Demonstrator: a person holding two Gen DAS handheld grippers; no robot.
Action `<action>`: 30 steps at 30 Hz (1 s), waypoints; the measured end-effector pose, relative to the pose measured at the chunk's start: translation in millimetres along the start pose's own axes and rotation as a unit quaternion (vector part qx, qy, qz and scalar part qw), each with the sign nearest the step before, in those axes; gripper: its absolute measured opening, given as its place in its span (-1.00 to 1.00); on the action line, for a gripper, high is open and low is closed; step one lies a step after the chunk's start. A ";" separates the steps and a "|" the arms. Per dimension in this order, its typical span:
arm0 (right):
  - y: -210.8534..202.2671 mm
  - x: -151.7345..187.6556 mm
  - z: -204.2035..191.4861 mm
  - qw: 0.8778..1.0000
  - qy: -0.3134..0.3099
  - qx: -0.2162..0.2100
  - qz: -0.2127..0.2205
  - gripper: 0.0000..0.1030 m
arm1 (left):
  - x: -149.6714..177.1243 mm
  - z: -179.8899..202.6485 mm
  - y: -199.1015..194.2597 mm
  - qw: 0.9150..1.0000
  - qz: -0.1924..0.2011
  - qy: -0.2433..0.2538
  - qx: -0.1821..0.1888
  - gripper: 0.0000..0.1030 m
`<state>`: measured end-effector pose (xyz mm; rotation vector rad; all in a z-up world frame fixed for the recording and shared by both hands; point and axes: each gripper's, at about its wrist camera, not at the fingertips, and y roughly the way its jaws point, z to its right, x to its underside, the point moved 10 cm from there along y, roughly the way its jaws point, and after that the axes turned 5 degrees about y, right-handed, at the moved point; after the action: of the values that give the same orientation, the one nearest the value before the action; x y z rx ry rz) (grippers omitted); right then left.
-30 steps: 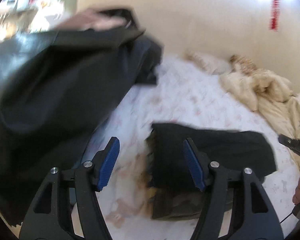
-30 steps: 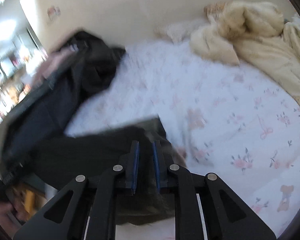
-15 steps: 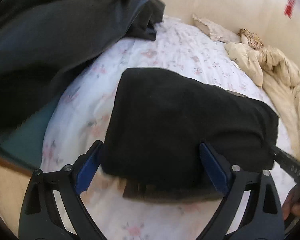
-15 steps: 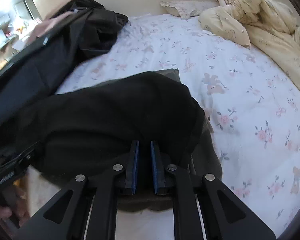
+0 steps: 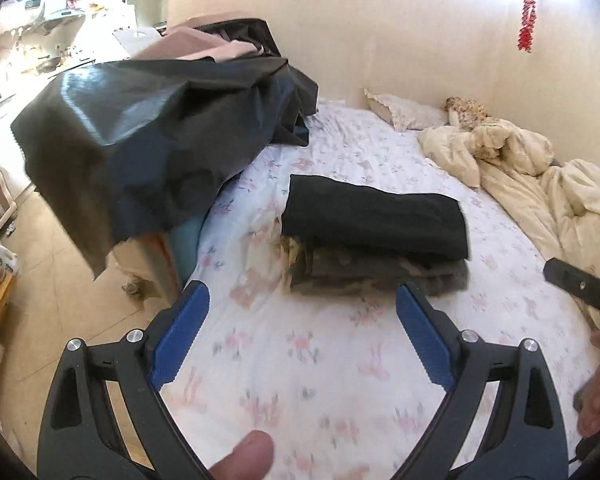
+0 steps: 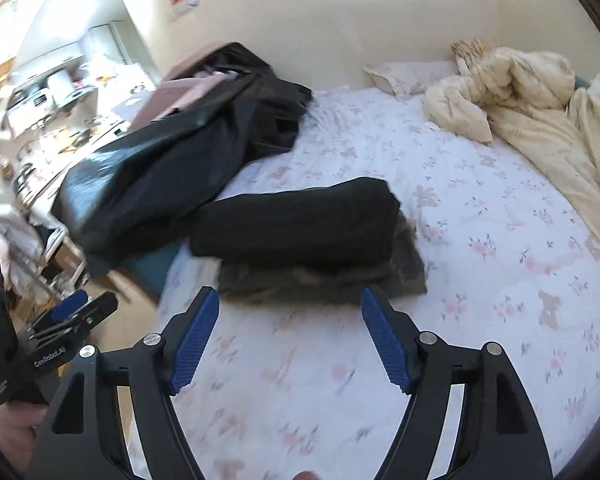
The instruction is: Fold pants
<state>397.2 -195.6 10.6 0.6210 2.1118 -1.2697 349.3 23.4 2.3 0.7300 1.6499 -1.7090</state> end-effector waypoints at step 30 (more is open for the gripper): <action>-167.1 200.4 1.9 0.992 -0.016 0.084 0.090 1.00 | 153.3 49.9 -145.1 0.999 0.035 0.039 0.007 1.00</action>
<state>145.1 -252.3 -25.3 0.8371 1.8880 -1.3545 142.1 -36.7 -19.9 0.8609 1.6477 -1.6631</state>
